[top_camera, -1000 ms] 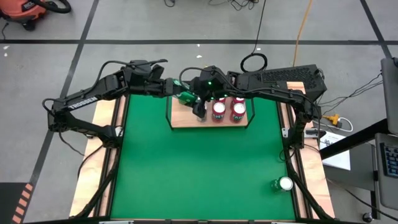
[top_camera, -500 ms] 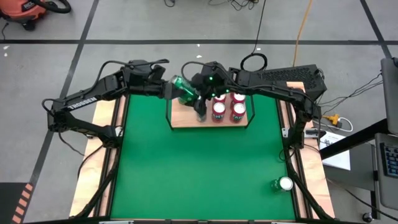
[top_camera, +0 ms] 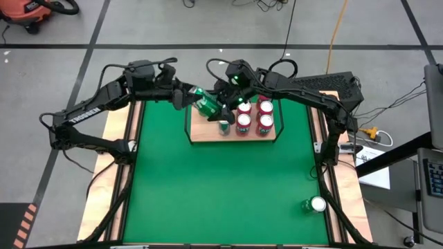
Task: Place canned beverage on shelf
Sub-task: Put the green soda can on the shelf aligned with the other green soda can on the shelf
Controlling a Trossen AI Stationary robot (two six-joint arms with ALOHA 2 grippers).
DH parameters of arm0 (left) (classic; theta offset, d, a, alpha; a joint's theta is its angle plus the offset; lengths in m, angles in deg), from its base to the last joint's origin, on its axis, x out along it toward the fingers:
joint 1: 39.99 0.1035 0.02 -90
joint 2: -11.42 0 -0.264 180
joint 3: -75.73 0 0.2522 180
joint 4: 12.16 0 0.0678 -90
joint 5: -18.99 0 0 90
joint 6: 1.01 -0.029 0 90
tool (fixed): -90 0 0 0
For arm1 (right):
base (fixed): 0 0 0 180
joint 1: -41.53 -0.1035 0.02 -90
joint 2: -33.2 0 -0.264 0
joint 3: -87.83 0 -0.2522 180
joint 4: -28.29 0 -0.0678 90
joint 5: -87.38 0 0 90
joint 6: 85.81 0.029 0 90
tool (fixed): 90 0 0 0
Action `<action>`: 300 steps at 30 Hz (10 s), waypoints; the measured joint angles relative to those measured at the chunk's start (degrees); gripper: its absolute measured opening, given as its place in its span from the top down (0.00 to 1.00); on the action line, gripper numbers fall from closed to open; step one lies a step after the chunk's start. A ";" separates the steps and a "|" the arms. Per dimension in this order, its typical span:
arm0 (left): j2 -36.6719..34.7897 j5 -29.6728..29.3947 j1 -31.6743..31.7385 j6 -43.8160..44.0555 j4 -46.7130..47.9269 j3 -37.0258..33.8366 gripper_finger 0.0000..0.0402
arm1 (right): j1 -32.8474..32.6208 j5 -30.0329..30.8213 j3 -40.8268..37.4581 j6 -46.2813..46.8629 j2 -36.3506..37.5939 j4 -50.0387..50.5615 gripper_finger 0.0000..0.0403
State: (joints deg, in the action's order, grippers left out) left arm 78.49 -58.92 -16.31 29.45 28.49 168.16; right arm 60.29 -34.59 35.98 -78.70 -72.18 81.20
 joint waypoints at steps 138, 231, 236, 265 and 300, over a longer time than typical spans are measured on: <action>21.29 -10.13 -1.38 -43.43 26.11 7.33 0.32 | 0.32 30.41 0.11 1.39 22.19 24.08 0.03; 20.06 -15.52 -12.94 -32.48 27.79 4.48 0.42 | -0.50 30.22 0.11 4.42 22.21 21.92 0.03; 20.96 -15.59 -12.89 -32.29 26.56 2.44 0.57 | -0.50 30.22 0.11 4.39 22.23 21.92 0.03; 20.96 -19.63 -8.63 -35.09 17.55 -4.35 0.71 | -0.48 30.40 0.11 3.54 22.23 21.94 0.03; 19.59 -19.41 -11.30 -27.80 22.76 -0.33 0.71 | -4.90 22.01 0.13 9.72 22.55 27.21 0.03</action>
State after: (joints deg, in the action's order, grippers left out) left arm 98.07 -78.33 -27.61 1.65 51.24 167.84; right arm 55.39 -12.58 36.11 -68.98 -49.63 108.42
